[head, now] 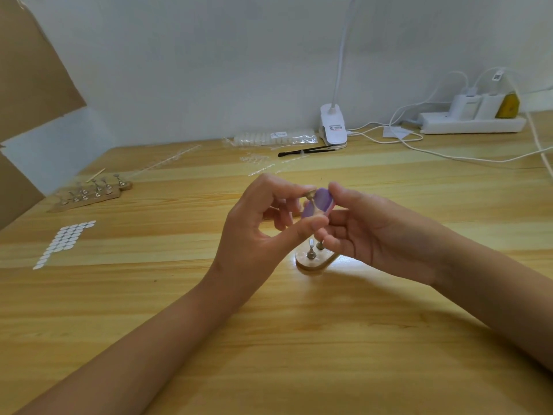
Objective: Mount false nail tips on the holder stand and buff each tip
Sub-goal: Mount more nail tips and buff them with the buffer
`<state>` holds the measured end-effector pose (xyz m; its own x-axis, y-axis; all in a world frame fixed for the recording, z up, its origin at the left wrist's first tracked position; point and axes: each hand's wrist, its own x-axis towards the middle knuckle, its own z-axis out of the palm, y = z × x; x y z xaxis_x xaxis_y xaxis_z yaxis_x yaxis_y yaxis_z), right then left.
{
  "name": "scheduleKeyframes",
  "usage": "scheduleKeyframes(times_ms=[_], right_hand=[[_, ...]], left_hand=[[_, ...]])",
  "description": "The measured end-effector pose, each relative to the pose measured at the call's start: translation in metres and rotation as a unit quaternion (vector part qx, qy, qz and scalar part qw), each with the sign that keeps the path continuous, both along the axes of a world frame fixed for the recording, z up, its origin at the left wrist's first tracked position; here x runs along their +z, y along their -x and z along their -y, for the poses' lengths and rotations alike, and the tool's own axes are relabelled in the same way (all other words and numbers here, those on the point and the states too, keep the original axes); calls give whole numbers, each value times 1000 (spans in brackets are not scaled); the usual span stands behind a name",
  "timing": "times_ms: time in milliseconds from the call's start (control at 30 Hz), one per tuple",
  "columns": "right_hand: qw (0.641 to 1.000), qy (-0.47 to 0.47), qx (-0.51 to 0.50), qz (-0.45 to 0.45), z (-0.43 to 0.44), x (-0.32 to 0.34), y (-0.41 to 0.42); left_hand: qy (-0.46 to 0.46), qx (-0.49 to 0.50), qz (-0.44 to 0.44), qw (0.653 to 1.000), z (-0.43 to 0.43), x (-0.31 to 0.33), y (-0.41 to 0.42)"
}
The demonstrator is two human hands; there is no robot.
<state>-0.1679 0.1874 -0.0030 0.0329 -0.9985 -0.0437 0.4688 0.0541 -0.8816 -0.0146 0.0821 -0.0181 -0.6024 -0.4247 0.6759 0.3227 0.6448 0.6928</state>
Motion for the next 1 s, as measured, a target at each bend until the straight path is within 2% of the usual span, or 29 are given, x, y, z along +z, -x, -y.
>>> scheduleKeyframes(times_ms=[67,167,300,433,567,700,800,833,933,1000], right_hand=[[1000,0,2,-1,0,0,-1],[998,23,5,54,-2,4,2],[998,13,-25,-47,-2,4,1],[998,38,11,45,-4,6,3],[999,37,0,-33,-4,7,2],[999,32,1,44,-4,5,5],[998,13,-5,-57,-2,3,3],[998,14,4,-53,-2,2,2],[998,31,19,53,-2,1,2],[999,26,7,19,-1,-1,1]], left_hand=[[-2,0,1,1000,-2,0,1],[-14,1,-5,1000,-2,0,1],[-14,2,2,1000,-2,1,-1],[-21,-5,-11,1000,-3,3,-1],[-18,-6,-2,1000,-4,3,-1],[-34,-4,-14,999,-5,2,0],[-40,-1,-8,999,-4,1,-1],[-48,0,-9,999,-3,1,-1],[-70,0,-27,997,-1,2,0],[-64,-3,-24,998,-1,3,0]])
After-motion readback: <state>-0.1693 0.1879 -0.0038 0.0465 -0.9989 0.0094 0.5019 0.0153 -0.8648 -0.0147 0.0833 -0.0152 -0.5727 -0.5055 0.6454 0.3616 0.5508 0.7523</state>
